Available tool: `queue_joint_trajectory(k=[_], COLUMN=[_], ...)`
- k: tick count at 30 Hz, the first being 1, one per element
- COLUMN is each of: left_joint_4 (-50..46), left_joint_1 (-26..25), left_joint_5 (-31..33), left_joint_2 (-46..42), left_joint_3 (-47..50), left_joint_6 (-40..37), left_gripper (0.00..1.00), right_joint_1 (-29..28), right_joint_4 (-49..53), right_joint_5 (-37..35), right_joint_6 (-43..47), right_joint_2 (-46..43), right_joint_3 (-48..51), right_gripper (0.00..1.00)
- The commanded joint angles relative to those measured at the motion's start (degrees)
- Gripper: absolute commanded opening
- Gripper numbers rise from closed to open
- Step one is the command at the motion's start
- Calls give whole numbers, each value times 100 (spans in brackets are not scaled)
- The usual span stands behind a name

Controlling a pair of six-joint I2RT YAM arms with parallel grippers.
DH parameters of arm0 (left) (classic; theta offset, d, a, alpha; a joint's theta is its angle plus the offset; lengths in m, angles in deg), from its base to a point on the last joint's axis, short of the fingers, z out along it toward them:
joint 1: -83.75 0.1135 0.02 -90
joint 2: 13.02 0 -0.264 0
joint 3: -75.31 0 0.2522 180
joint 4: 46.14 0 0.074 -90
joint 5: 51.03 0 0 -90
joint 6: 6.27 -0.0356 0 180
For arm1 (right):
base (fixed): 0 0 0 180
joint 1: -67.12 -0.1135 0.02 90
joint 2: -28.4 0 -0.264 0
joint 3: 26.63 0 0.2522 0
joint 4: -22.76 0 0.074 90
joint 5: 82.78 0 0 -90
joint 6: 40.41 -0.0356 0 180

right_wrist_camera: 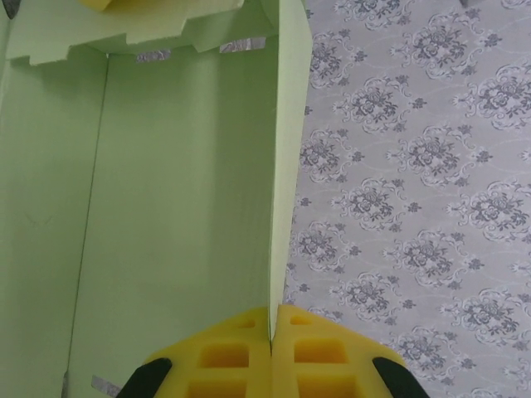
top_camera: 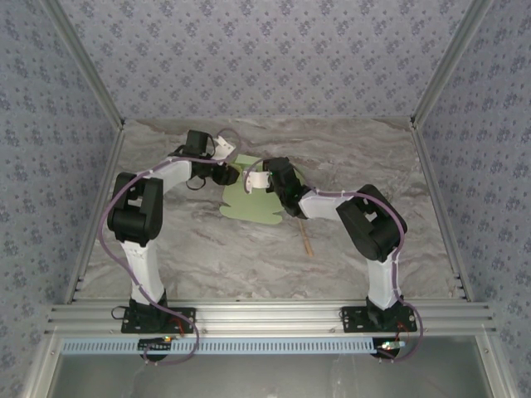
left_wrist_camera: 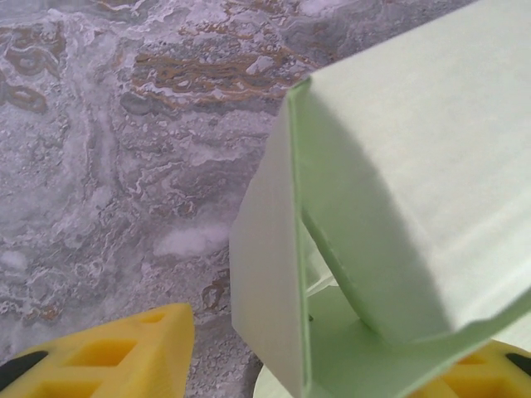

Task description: Fold the paper box

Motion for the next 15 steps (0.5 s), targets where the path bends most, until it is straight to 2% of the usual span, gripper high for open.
queue_joint_trajectory(k=[1, 6, 11, 15], left_joint_4=[779, 961, 1164, 1641], left_joint_1=[-4, -47, -84, -89], left_joint_5=[-481, -462, -162, -123], left_joint_2=[-359, -323, -279, -320], left_joint_3=[-42, -35, 8, 243], left_joint_6=[-36, 230, 601, 934], left_gripper=[51, 48, 46, 52], right_joint_1=[-108, -162, -206, -233], right_joint_4=[766, 830, 878, 940], right_joint_5=[576, 575, 583, 611], right_joint_6=[-193, -297, -393, -457], right_joint_2=[-78, -61, -45, -38], right_joint_3=[-54, -73, -93, -121], right_gripper=[0, 0, 0, 0])
